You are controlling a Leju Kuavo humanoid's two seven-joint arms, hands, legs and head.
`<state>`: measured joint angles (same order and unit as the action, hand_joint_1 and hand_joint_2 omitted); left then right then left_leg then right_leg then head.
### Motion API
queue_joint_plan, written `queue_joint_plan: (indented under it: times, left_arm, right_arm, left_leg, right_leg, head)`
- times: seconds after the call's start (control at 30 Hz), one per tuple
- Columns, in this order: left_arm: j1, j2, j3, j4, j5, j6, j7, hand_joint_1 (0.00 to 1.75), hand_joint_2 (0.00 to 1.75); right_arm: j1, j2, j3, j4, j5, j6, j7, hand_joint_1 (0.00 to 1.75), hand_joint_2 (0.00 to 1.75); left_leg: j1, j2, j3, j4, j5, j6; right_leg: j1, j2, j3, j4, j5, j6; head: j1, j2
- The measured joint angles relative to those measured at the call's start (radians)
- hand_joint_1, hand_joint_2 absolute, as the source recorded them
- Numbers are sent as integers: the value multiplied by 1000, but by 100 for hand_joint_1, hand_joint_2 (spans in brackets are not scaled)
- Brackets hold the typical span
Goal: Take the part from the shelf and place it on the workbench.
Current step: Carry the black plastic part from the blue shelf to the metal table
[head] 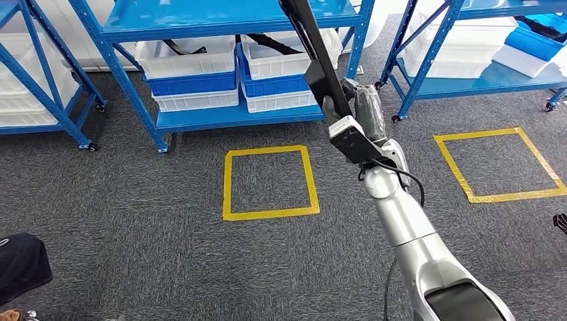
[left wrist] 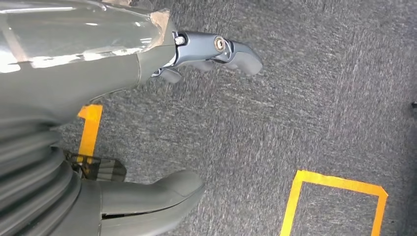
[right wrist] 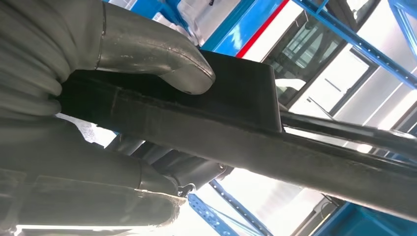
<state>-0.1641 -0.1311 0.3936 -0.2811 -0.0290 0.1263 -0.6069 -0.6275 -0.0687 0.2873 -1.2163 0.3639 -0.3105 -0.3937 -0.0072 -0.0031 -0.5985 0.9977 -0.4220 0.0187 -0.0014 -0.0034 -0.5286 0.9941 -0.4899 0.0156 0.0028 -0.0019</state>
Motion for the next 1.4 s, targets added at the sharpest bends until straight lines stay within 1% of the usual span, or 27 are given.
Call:
queue_joint_plan:
  times: [0.1, 0.23, 0.43, 0.57, 0.7, 0.83, 0.87, 0.93, 0.97, 1.0, 1.03, 1.07, 1.1, 1.13, 1.17, 1.2, 1.23, 1.27, 1.3, 1.33, 1.37, 1.4]
  left_arm:
    - [0, 0, 0, 0, 0, 0, 0, 0, 175]
    - [0, -1, 0, 0, -1, -1, 0, 0, 175]
    - [0, 0, 0, 0, -1, -10, 0, 0, 175]
    - [1, 1, 0, 0, -2, -11, 0, 0, 175]
    - [2, 4, 0, 0, -3, -13, 0, 0, 175]
    - [3, 8, -1, 0, -3, -16, 0, 0, 175]
    - [3, 8, -1, 0, -3, -17, 0, 0, 175]
    - [2, 8, -2, 0, -4, -17, 0, 0, 175]
    - [0, 7, -2, 0, -4, -16, 0, 0, 175]
    - [-1, 5, -2, 0, -5, -16, 0, 0, 175]
    - [-3, 4, -2, 0, -5, -15, 0, 0, 175]
    - [-4, 4, -2, 0, -5, -14, 0, 0, 175]
    - [-5, 3, -3, 0, -5, -14, 0, 0, 175]
    - [-6, 1, -3, 0, -5, -14, 0, 0, 175]
    - [-6, 0, -4, 0, -5, -14, 1, 0, 175]
    - [-7, -2, -4, 0, -5, -14, 1, 0, 175]
    - [-8, -4, -5, 0, -5, -14, 1, 0, 175]
    - [-10, -3, -5, 0, -4, -15, 1, 0, 175]
    - [-11, -2, -5, -1, -3, -16, 1, 0, 175]
    - [-13, -1, -5, -1, -2, -18, 1, 0, 175]
    - [-14, 1, -6, -2, -1, -21, 1, 0, 175]
    - [-15, 0, -6, -2, -1, -23, 1, 0, 175]
  right_arm:
    - [0, -2, 2, -3, 0, 0, 0, 175, 175]
    - [4, -5, 4, -9, 0, -3, 7, 175, 175]
    - [28, -12, 4, -39, 1, -7, 16, 175, 175]
    - [42, -16, 2, -56, -9, -12, 26, 175, 175]
    - [65, -19, -9, -74, -62, -1, 27, 175, 175]
    - [86, -21, -19, -88, -80, 1, 23, 175, 175]
    - [90, -21, -20, -93, -81, 1, 22, 175, 175]
    - [96, -22, -23, -107, -82, -1, 21, 175, 175]
    - [98, -23, -25, -114, -82, -3, 20, 175, 175]
    - [100, -24, -27, -121, -82, -6, 20, 175, 175]
    - [102, -26, -29, -126, -81, -9, 19, 175, 175]
    - [106, -27, -32, -130, -79, -12, 19, 175, 175]
    - [111, -29, -35, -134, -78, -15, 19, 175, 175]
    - [119, -30, -38, -136, -77, -18, 20, 175, 175]
    - [126, -32, -41, -139, -76, -20, 21, 175, 175]
    - [132, -34, -43, -142, -76, -22, 22, 175, 175]
    - [136, -35, -45, -145, -77, -24, 22, 175, 175]
    - [138, -36, -48, -149, -79, -25, 22, 175, 175]
    - [139, -36, -50, -152, -82, -27, 21, 175, 175]
    - [141, -35, -52, -155, -86, -28, 18, 175, 175]
    - [144, -35, -55, -157, -90, -29, 16, 175, 175]
    - [148, -34, -58, -160, -94, -30, 14, 175, 175]
  left_leg:
    - [-6, 0, -6, 0, 4, 6]
    - [-9, 0, -10, 0, 9, 14]
    - [-10, 0, -11, 0, 13, 18]
    - [-10, 0, -12, 0, 17, 19]
    - [-11, 0, -18, 2, 21, 21]
    - [-11, 0, -22, 3, 23, 24]
    - [-12, 0, -22, 3, 23, 25]
    - [-8, 4, -19, -8, 31, 31]
    - [-4, 8, -16, -18, 38, 35]
    - [0, 13, -15, -28, 45, 39]
    - [4, 18, -16, -35, 50, 42]
    - [6, 23, -19, -37, 53, 43]
    - [8, 28, -23, -37, 55, 42]
    - [9, 33, -26, -37, 56, 39]
    - [11, 39, -29, -36, 58, 36]
    - [15, 47, -32, -35, 60, 32]
    - [18, 54, -35, -30, 60, 25]
    - [18, 62, -38, -23, 58, 17]
    - [18, 69, -41, -16, 55, 8]
    - [16, 76, -42, -9, 52, -1]
    - [15, 84, -42, -6, 49, -8]
    - [17, 94, -41, -6, 49, -13]
  right_leg:
    - [-2, 0, -5, -1, 5, 8]
    - [-4, 0, -9, -4, 11, 16]
    - [-7, 0, -18, -5, 16, 18]
    - [-9, 0, -21, -5, 20, 17]
    - [-16, 0, -16, -6, 26, 22]
    - [-20, 0, -18, -6, 30, 25]
    - [-22, 0, -19, -7, 31, 27]
    - [-20, 2, -24, -7, 32, 31]
    - [-19, 2, -33, 6, 24, 32]
    - [-17, 3, -50, 38, 5, 29]
    - [-18, 3, -75, 92, -24, 25]
    - [-19, 3, -107, 159, -57, 22]
    - [-20, 3, -136, 224, -84, 22]
    - [-22, 3, -154, 266, -98, 26]
    - [-26, 2, -153, 270, -97, 35]
    - [-29, -1, -130, 231, -81, 47]
    - [-34, -13, -91, 161, -56, 60]
    - [-36, -35, -53, 89, -32, 69]
    - [-37, -50, -27, 35, -14, 69]
    - [-36, -61, -14, 7, -5, 62]
    - [-33, -59, -15, 3, -2, 49]
    - [-32, -46, -16, 5, 2, 36]
  head:
    - [0, 0]
    - [0, 0]
    - [0, 0]
    - [0, 0]
    - [0, 0]
    - [0, 0]
    - [0, 0]
    - [-1, 0]
    - [0, 0]
    - [1, 0]
    - [3, 0]
    - [4, 0]
    - [5, 0]
    - [6, 0]
    - [6, 0]
    - [6, 0]
    - [6, 0]
    - [6, 0]
    - [5, 0]
    - [4, 0]
    - [2, 0]
    - [0, 0]
